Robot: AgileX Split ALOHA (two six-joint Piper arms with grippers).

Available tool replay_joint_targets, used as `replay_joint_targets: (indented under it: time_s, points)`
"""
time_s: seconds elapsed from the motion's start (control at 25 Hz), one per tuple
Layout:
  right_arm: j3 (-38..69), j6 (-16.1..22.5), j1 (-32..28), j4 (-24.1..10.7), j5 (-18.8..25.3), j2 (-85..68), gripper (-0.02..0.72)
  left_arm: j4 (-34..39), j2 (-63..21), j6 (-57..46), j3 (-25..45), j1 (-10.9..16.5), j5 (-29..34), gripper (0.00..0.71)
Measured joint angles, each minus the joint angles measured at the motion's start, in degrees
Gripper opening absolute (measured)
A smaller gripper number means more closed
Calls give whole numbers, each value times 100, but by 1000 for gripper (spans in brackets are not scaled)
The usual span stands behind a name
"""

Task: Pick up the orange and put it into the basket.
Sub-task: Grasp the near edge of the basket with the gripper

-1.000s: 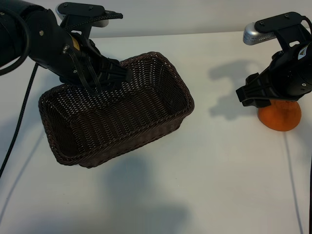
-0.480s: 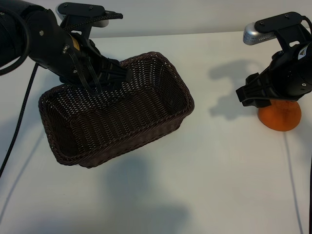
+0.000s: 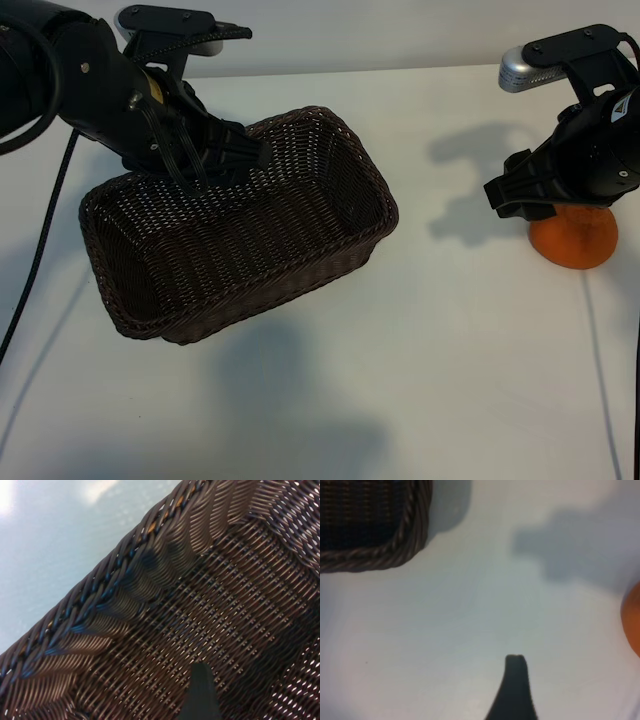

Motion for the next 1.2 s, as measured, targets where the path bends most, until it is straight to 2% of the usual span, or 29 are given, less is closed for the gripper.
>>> replay_joint_targets:
  time_s: [0.4, 0.52, 0.72, 0.92, 1.12, 1.2]
  points:
    - [0, 0, 0, 0, 0, 0, 581, 0, 0, -10, 0, 0, 38, 579]
    - [0, 0, 0, 0, 0, 0, 581, 128, -69, -303, 0, 0, 202, 579]
    - [0, 0, 0, 0, 0, 0, 581, 979, -529, -1371, 226, 0, 528, 579]
    - [0, 0, 0, 17, 12, 0, 581, 1971, -1150, -2748, 1141, 0, 606, 579]
    - [0, 0, 0, 73, 95, 0, 581, 2159, -1220, -3508, 1655, 21, 298, 579]
    - [0, 0, 0, 75, 149, 0, 581, 2151, -1202, -3759, 1732, 149, 188, 579]
